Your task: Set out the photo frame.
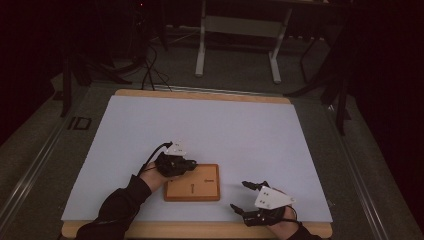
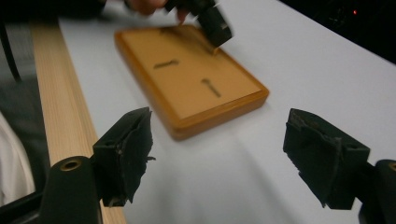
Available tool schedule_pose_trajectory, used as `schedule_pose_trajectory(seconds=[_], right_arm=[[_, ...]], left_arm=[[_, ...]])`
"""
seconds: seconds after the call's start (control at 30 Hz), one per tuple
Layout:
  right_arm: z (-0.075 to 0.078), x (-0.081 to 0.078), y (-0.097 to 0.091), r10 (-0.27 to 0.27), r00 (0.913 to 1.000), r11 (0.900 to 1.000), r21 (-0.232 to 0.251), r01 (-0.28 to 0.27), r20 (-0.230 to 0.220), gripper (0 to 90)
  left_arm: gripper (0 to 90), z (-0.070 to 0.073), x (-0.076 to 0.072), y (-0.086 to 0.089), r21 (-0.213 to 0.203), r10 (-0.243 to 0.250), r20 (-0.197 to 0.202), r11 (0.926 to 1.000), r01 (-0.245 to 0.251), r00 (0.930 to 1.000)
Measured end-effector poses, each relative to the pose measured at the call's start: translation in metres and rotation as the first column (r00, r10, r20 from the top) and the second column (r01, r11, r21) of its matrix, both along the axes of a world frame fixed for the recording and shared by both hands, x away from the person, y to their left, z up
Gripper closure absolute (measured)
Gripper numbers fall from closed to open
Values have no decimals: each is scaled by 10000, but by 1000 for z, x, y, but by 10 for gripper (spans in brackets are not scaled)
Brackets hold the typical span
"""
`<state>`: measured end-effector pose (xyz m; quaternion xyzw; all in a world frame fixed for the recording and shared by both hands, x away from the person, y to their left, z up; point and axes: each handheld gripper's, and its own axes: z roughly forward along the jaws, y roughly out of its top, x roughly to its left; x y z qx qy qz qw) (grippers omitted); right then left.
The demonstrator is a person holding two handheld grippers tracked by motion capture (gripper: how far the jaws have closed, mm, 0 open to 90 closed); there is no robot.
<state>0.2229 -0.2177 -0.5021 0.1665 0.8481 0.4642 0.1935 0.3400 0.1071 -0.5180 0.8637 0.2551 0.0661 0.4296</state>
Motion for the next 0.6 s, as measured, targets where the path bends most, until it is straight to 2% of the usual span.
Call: schedule_pose_trajectory(seconds=[0.07, 0.13, 0.23, 0.3, 0.33, 0.37, 0.43, 0.47, 0.5, 0.53, 0.57, 0.6], right_arm=[[-1, -5, 10, 272, 9984, 9972, -709, -237, 487, 237], [-3, -9, 17, 503, 9944, 9901, -1353, -375, 929, 243], [-6, -13, 30, 870, 9845, 9757, -2126, -533, 1521, 284], [-9, -15, 37, 1005, 9730, 9652, -2575, -447, 2080, 329], [-10, -16, 40, 1123, 9652, 9587, -2811, -428, 2360, 329], [-12, -18, 44, 1227, 9540, 9505, -3088, -338, 2735, 328], [-16, -19, 52, 1564, 9377, 9260, -3762, -299, 3104, 329], [-18, -19, 54, 1646, 9307, 9201, -3909, -255, 3266, 338], [-22, -21, 57, 1831, 9181, 9070, -4206, -198, 3517, 364], [-23, -22, 59, 2184, 8917, 8877, -4603, -129, 3963, 385], [-23, -22, 59, 2184, 8917, 8877, -4603, -129, 3963, 385], [-26, -24, 60, 2321, 8670, 8817, -4718, 40, 4409, 422]], left_arm=[[840, 0, 4, 1, -112, -100, -243, 9999, 97, 9997], [842, 1, 8, 2, -183, -140, -425, 9997, 132, 9990], [842, 1, 12, 3, -300, -264, -672, 9993, 244, 9974], [842, 0, 14, 4, -369, -316, -778, 9989, 288, 9965], [842, 0, 15, 4, -386, -337, -839, 9988, 306, 9959], [842, 0, 16, 5, -403, -378, -840, 9986, 345, 9958], [842, 0, 17, 5, -428, -442, -893, 9983, 405, 9950], [842, 0, 18, 5, -445, -490, -946, 9980, 449, 9943], [842, 0, 19, 5, -467, -515, -979, 9978, 471, 9939], [842, 0, 19, 6, -501, -523, -1030, 9976, 474, 9933], [842, 0, 19, 6, -501, -523, -1030, 9976, 474, 9933], [842, 0, 21, 6, -528, -596, -1114, 9971, 540, 9920]])
